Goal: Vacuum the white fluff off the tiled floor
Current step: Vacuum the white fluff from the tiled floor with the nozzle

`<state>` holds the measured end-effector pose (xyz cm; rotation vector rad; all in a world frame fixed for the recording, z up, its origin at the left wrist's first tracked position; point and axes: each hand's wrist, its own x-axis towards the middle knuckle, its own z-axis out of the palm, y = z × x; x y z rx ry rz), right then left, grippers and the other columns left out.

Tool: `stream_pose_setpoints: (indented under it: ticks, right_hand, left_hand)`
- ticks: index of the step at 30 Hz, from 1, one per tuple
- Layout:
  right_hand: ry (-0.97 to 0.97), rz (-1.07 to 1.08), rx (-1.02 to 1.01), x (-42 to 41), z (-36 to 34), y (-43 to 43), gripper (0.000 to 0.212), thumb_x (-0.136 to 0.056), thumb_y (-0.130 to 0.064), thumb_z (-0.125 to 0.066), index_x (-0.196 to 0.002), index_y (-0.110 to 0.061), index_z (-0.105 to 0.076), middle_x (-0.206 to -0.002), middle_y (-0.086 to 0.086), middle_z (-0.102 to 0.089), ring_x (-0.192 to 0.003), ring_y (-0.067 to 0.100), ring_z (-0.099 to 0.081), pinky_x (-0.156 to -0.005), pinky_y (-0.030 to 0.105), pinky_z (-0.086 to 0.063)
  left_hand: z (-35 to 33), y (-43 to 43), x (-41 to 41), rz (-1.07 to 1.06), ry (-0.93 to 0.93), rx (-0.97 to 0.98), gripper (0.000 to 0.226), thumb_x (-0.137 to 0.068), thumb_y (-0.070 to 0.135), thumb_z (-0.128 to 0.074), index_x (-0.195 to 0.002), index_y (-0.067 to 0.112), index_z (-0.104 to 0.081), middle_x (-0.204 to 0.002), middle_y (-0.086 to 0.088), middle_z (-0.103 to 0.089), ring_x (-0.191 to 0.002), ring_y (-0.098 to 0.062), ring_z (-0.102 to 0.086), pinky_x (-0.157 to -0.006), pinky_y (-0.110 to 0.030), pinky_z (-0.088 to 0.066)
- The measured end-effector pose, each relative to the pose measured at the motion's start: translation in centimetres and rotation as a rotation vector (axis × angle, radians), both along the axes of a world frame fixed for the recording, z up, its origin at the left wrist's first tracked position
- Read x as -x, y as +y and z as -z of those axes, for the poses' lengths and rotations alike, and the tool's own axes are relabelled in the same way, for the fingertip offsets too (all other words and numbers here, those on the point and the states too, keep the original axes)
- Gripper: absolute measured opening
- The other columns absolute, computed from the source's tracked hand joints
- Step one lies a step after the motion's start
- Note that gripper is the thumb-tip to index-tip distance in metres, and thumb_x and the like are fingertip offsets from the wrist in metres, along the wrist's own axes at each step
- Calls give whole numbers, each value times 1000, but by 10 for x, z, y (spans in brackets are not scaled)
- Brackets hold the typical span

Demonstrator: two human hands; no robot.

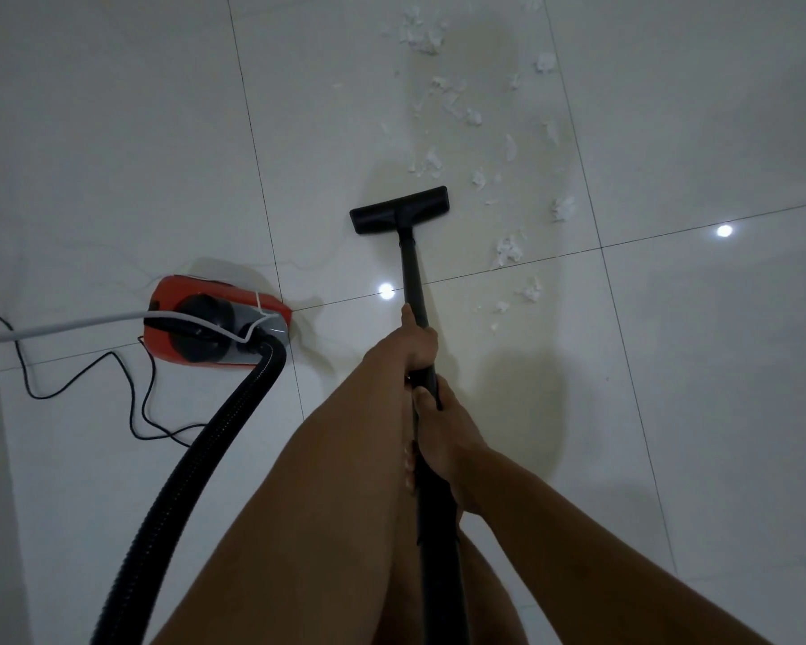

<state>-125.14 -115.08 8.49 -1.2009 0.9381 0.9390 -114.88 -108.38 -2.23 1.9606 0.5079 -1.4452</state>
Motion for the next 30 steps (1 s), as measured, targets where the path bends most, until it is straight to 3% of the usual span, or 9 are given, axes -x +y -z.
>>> stream_pose_setpoints:
  ticks: [8, 13, 17, 22, 26, 30]
  right_hand:
    - [8, -6, 20, 2, -3, -1, 37, -107, -36, -31, -143, -40, -36, -71, 14, -57, -44, 19, -53, -46, 27, -51]
    - [-17, -39, 38, 9, -9, -2, 36, -107, -36, -30, -142, -37, -37, -70, 12, -58, -47, 18, -55, -54, 30, -53]
    - [14, 1, 24, 11, -6, 0, 36, -108, -36, -30, -143, -38, -36, -67, 13, -55, -42, 17, -52, -45, 26, -50]
    - [-12, 1, 70, 8, -2, 8, 37, -108, -37, -32, -145, -39, -34, -68, 15, -56, -37, 17, -52, -44, 25, -49]
    - [-30, 3, 82, -10, 3, 11, 39, -108, -35, -32, -147, -40, -31, -67, 13, -57, -38, 17, -51, -46, 27, -50]
    - [-7, 65, 41, -30, -2, 13, 42, -109, -33, -30, -148, -48, -26, -65, 17, -51, -34, 16, -49, -39, 23, -47]
  left_hand:
    - [-4, -1, 0, 38, 30, -13, 74, -112, 35, -30, -161, 29, 25, -150, -22, -53, -124, -35, -62, -112, -45, -46]
    - [-14, -3, 8, 89, 23, -26, 73, -112, 33, -29, -162, 25, 23, -158, -20, -45, -130, -34, -56, -96, -36, -40]
    - [-9, -1, 9, 100, 30, -28, 73, -112, 35, -29, -162, 26, 23, -162, -19, -40, -134, -36, -54, -108, -40, -42]
    - [-6, 5, 4, 26, 49, 5, 76, -111, 34, -34, -161, 32, 24, -161, -19, -40, -129, -39, -57, -112, -52, -48]
    - [-1, 6, -13, -32, 17, 28, 79, -111, 31, -38, -163, 32, 21, -158, -18, -44, -126, -38, -58, -113, -52, -47]
    - [-1, 8, -32, -77, 5, 48, 80, -111, 27, -40, -163, 32, 20, -147, -16, -53, -108, -31, -63, -110, -49, -50]
